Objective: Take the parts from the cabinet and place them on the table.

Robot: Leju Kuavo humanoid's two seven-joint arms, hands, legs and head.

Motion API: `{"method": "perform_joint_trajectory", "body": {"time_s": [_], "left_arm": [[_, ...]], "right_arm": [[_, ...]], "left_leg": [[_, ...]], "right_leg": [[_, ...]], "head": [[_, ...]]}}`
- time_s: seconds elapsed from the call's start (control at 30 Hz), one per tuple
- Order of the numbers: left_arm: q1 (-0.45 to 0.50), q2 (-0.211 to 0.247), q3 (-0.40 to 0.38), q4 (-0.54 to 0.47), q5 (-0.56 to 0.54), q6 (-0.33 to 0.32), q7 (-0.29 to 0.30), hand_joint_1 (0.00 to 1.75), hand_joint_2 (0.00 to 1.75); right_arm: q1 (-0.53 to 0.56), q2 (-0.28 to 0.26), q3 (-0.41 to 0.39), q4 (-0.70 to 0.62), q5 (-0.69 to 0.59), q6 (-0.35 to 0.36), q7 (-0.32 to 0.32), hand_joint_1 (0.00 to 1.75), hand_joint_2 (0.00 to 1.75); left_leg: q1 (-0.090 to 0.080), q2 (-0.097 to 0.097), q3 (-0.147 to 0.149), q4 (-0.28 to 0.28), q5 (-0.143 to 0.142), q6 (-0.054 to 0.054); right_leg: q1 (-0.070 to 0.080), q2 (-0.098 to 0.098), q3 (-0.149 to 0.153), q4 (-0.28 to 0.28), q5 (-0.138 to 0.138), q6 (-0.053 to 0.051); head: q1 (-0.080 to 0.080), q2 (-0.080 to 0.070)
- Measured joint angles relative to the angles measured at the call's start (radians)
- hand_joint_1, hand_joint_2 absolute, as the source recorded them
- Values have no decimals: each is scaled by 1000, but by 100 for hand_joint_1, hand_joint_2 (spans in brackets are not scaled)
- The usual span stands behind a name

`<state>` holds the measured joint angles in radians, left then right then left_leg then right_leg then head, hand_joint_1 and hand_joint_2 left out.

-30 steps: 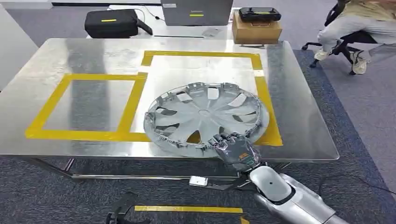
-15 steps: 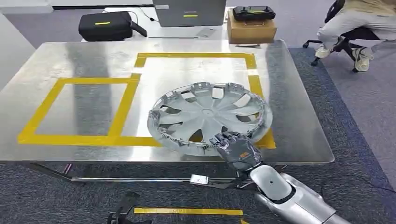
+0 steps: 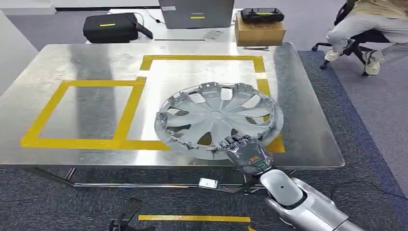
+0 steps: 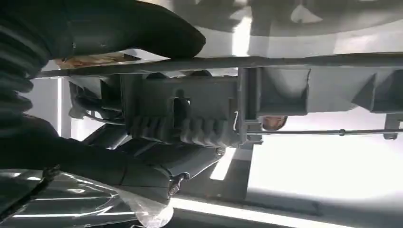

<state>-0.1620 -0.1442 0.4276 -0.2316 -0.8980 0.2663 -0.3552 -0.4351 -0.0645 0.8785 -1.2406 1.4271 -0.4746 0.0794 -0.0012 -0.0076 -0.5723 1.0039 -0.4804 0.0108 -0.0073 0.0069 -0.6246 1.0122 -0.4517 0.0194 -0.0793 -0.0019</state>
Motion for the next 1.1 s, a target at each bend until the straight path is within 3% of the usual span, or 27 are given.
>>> {"method": "perform_joint_trajectory", "body": {"time_s": [0.8, 1.1], "left_arm": [[7, 5, -1, 0, -2, 0, -8, 0, 175], [8, 5, -6, 0, -6, 25, -61, 0, 175]], "right_arm": [[-44, -18, -66, 83, 6, -2, 10, 143, 175], [-61, -23, -91, 126, 6, -9, -2, 143, 175]], "left_leg": [[-5, 0, 0, 1, 0, 0], [-5, 0, 0, 1, 0, 0]], "right_leg": [[-4, 0, 0, 0, 1, 1], [-4, 0, 0, 0, 1, 1]], "head": [[0, 0], [0, 0]]}}
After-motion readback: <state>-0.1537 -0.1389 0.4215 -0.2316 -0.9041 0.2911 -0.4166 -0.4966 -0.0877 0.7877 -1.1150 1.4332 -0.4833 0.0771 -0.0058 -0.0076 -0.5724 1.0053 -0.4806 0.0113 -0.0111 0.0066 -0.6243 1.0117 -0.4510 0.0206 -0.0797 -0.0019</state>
